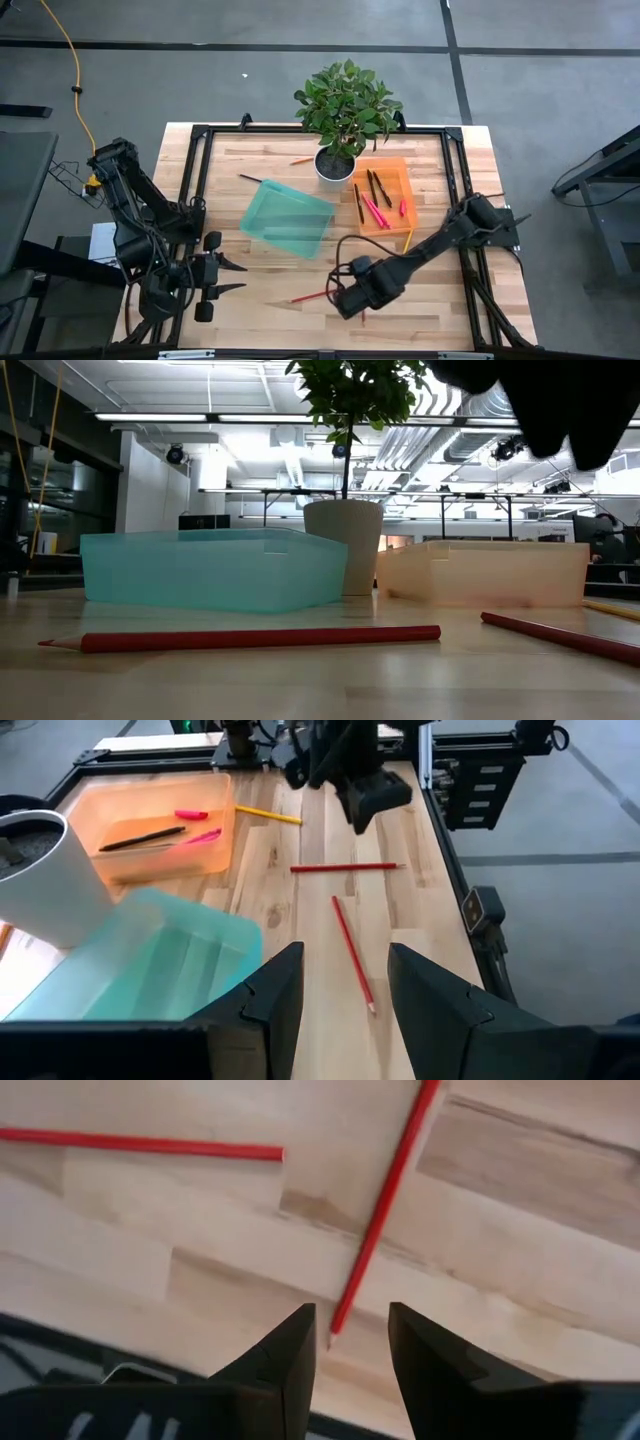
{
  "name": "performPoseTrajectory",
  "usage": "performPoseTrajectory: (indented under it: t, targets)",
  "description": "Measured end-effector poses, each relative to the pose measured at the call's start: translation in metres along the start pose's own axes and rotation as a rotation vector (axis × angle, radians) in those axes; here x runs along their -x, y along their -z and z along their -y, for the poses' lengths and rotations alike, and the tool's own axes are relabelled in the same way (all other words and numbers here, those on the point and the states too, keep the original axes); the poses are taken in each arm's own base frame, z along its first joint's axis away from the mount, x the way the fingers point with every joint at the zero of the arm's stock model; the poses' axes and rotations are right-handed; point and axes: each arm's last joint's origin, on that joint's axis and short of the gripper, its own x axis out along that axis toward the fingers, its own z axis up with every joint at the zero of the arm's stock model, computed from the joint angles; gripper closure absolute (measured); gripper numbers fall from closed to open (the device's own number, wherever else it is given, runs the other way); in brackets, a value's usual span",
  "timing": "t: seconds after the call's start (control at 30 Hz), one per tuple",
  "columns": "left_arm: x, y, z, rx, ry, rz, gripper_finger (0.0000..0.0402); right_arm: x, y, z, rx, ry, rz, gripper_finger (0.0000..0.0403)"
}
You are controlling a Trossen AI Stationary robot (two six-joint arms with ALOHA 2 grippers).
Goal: Sort pens & pencils
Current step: Put the right red pencil into the blue bin
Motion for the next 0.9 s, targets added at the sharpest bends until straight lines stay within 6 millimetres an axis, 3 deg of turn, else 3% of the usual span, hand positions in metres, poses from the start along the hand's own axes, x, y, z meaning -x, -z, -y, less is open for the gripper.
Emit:
performPoseTrajectory:
  t: [0.37, 0.7, 0.9]
  targets:
    - [0.000, 0.001, 0.001, -0.002, 0.050, -0.043, 0.0268, -0.029, -0.017, -0.008, 0.013, 0.069, 0.015, 0.0286]
    - [0.000, 0.002, 0.002, -0.001, 0.062, -0.053, 0.0268, -0.055, -0.020, -0.009, -0.007, 0.139, 0.008, 0.0286]
    - [0.000, 0.002, 0.002, -0.016, 0.079, -0.067, 0.0268, -0.058, -0.020, -0.010, -0.017, 0.144, 0.008, 0.0286]
